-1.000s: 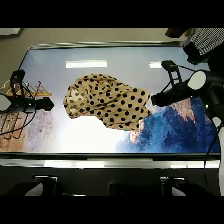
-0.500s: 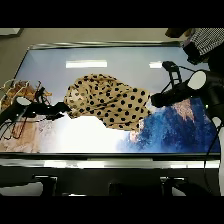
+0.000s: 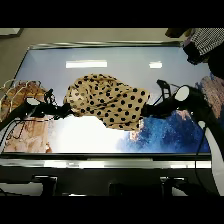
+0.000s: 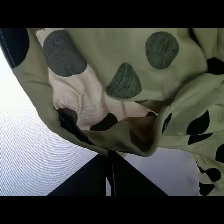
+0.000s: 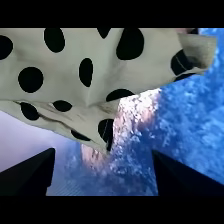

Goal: Fold the clothes and pants, and hang the long-sleeved shirts on hangers.

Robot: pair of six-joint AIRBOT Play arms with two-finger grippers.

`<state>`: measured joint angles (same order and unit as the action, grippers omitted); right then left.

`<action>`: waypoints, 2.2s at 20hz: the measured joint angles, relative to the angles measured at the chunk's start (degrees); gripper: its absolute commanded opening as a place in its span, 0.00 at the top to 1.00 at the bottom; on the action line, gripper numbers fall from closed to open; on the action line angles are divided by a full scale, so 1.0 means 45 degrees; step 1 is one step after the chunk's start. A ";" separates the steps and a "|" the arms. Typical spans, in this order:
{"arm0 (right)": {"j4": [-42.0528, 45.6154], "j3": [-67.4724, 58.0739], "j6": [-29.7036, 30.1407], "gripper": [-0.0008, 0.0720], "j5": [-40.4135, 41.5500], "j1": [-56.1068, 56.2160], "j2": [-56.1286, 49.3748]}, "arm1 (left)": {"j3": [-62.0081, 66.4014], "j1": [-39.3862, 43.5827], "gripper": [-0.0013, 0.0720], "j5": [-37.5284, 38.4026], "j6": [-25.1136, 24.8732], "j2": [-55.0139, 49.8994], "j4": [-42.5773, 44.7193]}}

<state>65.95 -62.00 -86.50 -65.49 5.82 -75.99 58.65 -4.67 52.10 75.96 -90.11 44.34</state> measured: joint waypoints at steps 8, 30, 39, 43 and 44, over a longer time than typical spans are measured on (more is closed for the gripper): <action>-0.2147 0.1073 0.0209 0.93 0.4357 0.0000 -0.2477 | 0.0117 0.0019 0.95 -0.0010 -0.0029 0.0010 -0.0053; 0.0733 -0.7057 -0.2429 0.95 0.0476 0.0000 0.9568 | 0.9874 0.0024 0.95 -0.0510 0.0549 0.9598 0.3808; 0.0831 -0.7145 -0.4308 0.95 -0.0087 0.0000 0.7878 | 0.9491 0.0165 0.95 -0.1379 0.1175 0.7529 0.3973; 0.0913 -0.7145 -0.4527 0.95 0.0000 0.0000 0.4852 | 0.9481 0.1035 0.95 -0.3706 0.1234 0.3750 0.3891; 0.0976 -0.7140 -0.4507 0.95 0.0078 0.0000 0.4031 | 0.9598 0.1282 0.95 -0.4279 0.1258 0.2710 0.3886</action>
<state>70.35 -94.13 -106.78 -65.14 5.82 -57.84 101.84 1.10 32.84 81.62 -77.91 61.82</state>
